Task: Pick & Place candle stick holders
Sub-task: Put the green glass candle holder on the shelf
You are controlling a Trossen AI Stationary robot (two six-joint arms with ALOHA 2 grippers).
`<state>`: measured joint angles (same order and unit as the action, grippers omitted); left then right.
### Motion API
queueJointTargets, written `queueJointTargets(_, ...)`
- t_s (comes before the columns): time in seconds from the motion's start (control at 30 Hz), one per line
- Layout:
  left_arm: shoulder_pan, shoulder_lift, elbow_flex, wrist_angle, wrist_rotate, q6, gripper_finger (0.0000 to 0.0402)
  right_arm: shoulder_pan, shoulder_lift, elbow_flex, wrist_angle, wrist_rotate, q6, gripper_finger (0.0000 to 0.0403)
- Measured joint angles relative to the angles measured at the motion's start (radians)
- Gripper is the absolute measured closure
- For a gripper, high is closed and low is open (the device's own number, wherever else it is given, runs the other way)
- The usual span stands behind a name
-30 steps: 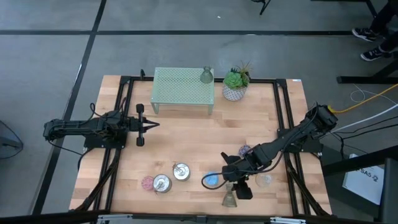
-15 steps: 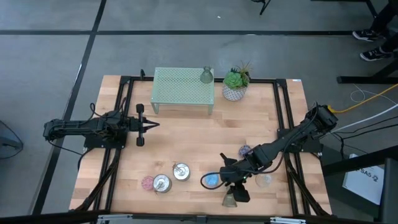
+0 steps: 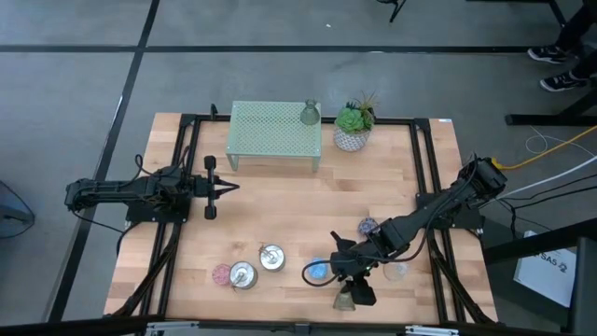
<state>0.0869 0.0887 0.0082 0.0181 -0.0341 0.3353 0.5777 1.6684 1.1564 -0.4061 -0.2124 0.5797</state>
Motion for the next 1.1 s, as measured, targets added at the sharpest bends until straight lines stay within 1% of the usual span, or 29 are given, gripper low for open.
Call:
queueJointTargets(0.2,0.0,0.0,0.0,0.015,0.003,-0.009,0.0396,0.0,0.0,0.0,0.002,0.002,0.0,0.0233)
queueJointTargets(0.23,0.0,0.0,0.0,0.027,0.015,-0.046,0.0396,0.0,0.0,0.0,0.002,0.002,0.004,0.0233)
queueJointTargets(0.37,0.0,0.001,0.0,0.074,0.137,-0.342,0.0395,0.0,0.0,0.0,0.002,0.001,0.062,0.0233)
queueJointTargets(0.5,0.0,0.0,0.0,0.162,0.184,-0.536,0.0395,0.0,0.0,0.0,-0.005,-0.007,0.068,0.0233)
queueJointTargets(0.57,0.0,0.0,0.0,0.181,0.185,-0.606,0.0396,0.0,0.0,0.0,-0.014,-0.01,0.068,0.0233)
queueJointTargets(0.63,0.0,0.0,0.0,0.174,0.185,-0.634,0.0396,0.0,0.0,0.0,-0.028,-0.01,0.068,0.0233)
queueJointTargets(0.73,0.0,0.0,0.0,0.174,0.183,-0.637,0.0395,0.0,0.0,0.0,-0.047,-0.01,0.068,0.0233)
queueJointTargets(0.87,0.0,0.0,0.0,0.174,0.187,-0.675,0.0395,0.0,0.0,0.0,-0.038,-0.012,0.074,0.0233)
queueJointTargets(1.0,-0.006,0.002,0.001,0.201,0.217,-0.675,0.0387,0.0,0.0,0.0,-0.03,-0.082,0.135,0.0233)
queueJointTargets(1.1,-0.032,0.018,0.026,0.199,0.21,-0.646,0.0372,0.008,0.0,0.0,-0.029,-0.114,0.174,0.0233)
